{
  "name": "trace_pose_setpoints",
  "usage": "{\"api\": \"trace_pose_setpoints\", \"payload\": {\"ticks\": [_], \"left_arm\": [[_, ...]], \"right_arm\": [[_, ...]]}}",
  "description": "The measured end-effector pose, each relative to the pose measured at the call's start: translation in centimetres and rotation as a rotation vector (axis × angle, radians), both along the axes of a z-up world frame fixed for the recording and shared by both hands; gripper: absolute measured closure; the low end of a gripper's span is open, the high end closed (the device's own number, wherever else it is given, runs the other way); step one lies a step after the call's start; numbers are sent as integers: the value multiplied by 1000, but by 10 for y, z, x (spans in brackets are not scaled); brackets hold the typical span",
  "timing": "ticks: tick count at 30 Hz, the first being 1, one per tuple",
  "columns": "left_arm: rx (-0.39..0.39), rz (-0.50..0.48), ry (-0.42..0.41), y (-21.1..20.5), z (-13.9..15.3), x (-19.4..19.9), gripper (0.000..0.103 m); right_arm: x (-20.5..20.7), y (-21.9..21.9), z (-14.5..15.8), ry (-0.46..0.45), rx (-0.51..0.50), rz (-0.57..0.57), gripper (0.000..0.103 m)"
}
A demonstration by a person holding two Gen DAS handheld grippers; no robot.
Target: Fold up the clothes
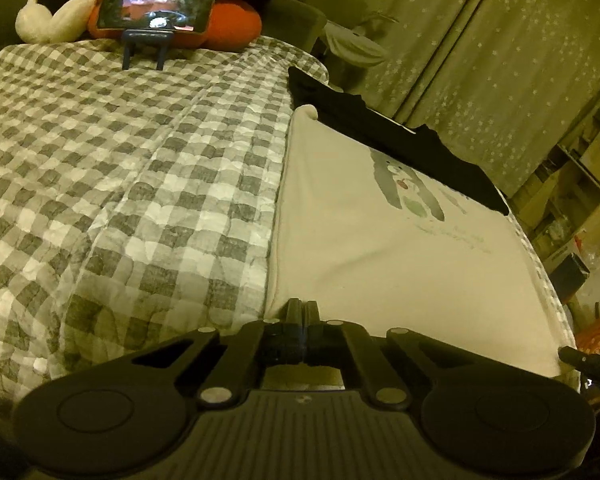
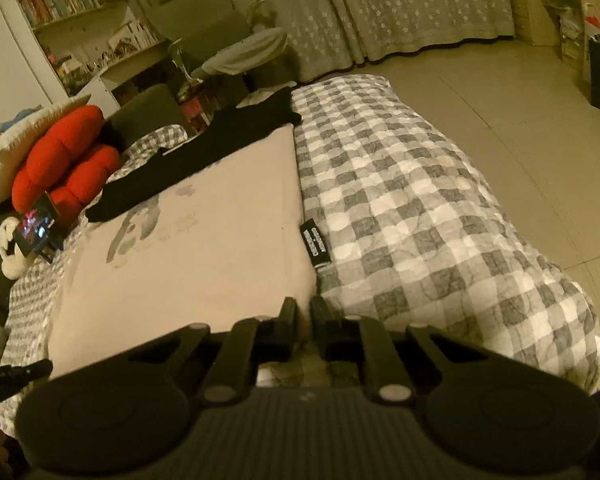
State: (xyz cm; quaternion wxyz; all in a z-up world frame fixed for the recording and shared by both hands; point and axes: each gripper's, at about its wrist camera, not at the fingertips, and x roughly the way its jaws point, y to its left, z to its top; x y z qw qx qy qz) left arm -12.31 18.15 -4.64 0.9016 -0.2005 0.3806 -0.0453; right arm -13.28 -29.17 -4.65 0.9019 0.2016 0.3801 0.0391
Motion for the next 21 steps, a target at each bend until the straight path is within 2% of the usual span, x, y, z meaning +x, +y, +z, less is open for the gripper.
{"api": "trace_pose_setpoints", "payload": {"ticks": [5, 11, 17, 21], "left_arm": [[0, 22, -8, 6, 5, -4, 103], [59, 24, -29, 8, 21, -19, 103], [56, 24, -64, 11, 37, -29, 103], [64, 36, -55, 11, 34, -24, 103]], "right_arm": [[-10, -6, 8, -28, 35, -19, 93], [-27, -10, 24, -63, 36, -17, 94], [-43, -9, 43, -101, 26, -9, 94], [-36, -8, 38, -71, 12, -19, 94]]}}
